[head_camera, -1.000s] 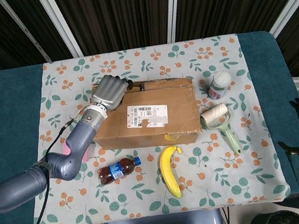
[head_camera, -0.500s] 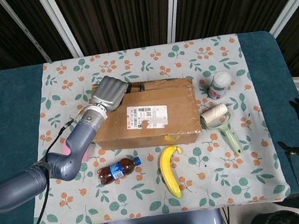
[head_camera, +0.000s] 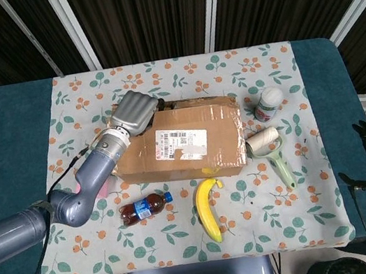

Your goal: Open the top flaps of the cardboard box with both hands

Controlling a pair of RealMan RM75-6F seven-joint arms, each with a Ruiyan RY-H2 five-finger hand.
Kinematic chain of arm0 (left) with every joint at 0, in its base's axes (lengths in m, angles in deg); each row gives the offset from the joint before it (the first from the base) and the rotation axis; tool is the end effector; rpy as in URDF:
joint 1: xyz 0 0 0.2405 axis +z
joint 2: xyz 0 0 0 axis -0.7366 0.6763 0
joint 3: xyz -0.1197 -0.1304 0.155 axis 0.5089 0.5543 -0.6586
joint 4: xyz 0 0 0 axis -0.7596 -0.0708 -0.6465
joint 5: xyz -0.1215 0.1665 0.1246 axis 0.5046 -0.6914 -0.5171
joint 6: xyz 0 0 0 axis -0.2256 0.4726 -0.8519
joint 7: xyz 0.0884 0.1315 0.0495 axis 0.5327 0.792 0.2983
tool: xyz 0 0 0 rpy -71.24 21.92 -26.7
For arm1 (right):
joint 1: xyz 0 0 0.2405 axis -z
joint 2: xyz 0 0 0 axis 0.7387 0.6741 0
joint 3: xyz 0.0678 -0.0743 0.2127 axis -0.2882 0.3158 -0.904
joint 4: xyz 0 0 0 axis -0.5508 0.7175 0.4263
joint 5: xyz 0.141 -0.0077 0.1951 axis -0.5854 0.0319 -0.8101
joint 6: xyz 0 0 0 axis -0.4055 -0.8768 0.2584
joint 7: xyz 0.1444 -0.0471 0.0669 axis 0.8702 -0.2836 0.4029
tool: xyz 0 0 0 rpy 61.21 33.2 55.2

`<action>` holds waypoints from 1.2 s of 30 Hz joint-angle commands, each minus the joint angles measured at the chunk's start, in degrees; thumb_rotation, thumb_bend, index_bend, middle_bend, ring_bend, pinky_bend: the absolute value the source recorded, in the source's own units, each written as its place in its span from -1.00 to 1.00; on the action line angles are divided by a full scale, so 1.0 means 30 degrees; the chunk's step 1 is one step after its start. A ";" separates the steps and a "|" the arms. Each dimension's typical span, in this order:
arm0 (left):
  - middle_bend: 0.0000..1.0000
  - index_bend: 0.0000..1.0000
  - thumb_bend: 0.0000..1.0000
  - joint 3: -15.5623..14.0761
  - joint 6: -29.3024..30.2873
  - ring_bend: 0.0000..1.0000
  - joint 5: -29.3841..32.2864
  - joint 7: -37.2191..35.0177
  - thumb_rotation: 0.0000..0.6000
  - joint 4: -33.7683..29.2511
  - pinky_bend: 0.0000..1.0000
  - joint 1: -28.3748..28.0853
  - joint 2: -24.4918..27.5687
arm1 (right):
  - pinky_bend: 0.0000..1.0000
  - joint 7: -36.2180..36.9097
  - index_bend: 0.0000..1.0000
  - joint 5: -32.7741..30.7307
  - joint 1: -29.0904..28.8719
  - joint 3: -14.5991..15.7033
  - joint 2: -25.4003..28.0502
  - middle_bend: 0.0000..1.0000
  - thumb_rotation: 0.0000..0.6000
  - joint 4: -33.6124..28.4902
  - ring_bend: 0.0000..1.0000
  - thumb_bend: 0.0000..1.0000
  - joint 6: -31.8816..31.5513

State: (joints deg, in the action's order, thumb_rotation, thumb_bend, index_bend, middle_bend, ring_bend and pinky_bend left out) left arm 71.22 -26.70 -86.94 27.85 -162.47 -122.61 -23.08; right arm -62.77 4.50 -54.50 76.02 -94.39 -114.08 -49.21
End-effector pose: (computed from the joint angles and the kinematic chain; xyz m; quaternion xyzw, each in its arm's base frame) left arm 0.0239 0.4562 0.0227 -0.8084 -0.2672 -0.3433 0.3965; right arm -0.3117 -0.2411 0.1185 0.5050 -0.4454 0.4432 0.5918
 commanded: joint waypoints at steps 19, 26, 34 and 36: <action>0.13 -0.09 0.98 0.1018 0.0095 -0.02 0.0829 -0.1952 1.00 -0.5663 0.06 0.0361 0.4620 | -0.53 -0.0067 -1.00 0.0076 -0.0094 0.0078 -0.0112 -1.00 1.00 0.0087 -0.94 -0.52 0.0136; 0.13 -0.09 0.98 0.1300 0.0098 -0.02 0.0751 -0.2771 1.00 -0.7430 0.06 0.0546 0.5506 | -0.53 -0.0103 -1.00 0.0075 -0.0106 0.0102 -0.0112 -1.00 1.00 0.0149 -0.94 -0.52 0.0173; 0.13 -0.10 0.98 0.2111 0.0059 -0.02 -0.0303 -0.3859 1.00 -1.0229 0.06 0.1098 0.7456 | -0.53 -0.0477 -1.00 0.0105 -0.0151 0.0148 -0.0134 -1.00 1.00 0.0204 -0.94 -0.52 0.0189; 0.13 -0.10 0.98 0.2190 -0.0090 -0.02 -0.0431 -0.4050 1.00 -1.0711 0.06 0.1198 0.7908 | -0.53 -0.0531 -1.00 0.0126 -0.0153 0.0160 -0.0141 -1.00 1.00 0.0221 -0.94 -0.52 0.0175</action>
State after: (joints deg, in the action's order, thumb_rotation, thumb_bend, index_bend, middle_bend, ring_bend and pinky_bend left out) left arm 77.31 -26.53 -87.61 16.50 -193.36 -119.49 -0.56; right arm -64.36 4.87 -54.96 76.49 -94.81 -113.43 -48.68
